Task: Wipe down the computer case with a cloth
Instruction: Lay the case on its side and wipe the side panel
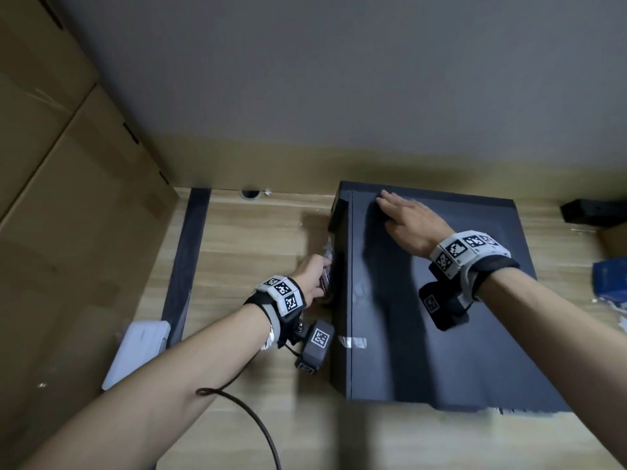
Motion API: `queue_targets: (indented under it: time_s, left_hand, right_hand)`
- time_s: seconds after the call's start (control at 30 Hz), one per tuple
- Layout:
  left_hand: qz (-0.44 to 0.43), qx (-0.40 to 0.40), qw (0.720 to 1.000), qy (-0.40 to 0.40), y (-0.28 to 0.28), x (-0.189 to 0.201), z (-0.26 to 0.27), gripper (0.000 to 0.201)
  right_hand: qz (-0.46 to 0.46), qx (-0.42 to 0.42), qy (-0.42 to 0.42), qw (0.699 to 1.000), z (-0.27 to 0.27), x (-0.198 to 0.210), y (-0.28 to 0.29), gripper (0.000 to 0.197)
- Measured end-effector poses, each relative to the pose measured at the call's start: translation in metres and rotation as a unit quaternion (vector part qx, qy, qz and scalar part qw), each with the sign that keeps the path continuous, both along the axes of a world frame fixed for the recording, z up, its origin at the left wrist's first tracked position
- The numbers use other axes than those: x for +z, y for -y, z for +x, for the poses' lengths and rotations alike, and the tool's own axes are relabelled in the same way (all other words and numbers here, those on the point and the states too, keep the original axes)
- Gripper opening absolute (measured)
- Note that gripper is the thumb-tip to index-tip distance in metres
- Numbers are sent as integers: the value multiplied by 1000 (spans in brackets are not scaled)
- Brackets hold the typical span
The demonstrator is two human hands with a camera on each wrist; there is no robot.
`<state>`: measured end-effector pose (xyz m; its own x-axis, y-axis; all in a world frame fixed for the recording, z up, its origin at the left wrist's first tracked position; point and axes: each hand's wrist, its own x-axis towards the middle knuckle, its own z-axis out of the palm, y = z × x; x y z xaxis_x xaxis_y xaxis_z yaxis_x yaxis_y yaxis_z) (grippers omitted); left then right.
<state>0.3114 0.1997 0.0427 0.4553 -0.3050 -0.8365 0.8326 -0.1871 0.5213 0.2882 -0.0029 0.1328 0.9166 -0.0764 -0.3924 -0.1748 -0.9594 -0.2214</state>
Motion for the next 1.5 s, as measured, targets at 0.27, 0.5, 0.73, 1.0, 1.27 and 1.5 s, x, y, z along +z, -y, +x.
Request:
queue_targets:
  time_s: [0.27,0.5,0.73,1.0,1.27,1.5]
  left_hand:
    - [-119,57,977,165,-21,112,-12,29]
    - [-96,-98,971,195,19,148,-24,22]
    - [86,-191,922,325,4,103,-31,50]
    - [79,-122,934,328,-15,88,-20,36]
    - [90,-119,932,331,-7,76,5,32]
    - [91,-110,909,391,26,82,-5,30]
  right_hand:
    - [172,-156,109,966,-79,27,7,34]
    - [258,-175,109,944,-107,28,3,37]
    - [186,-137,69,971,-114,0,-22,63]
    - [9,17,25,1000,-75,-37,-61,68]
    - [-43,25,27,998,11,-37,-22,66]
    - [55,63,104,991,-64,-35,-28,50]
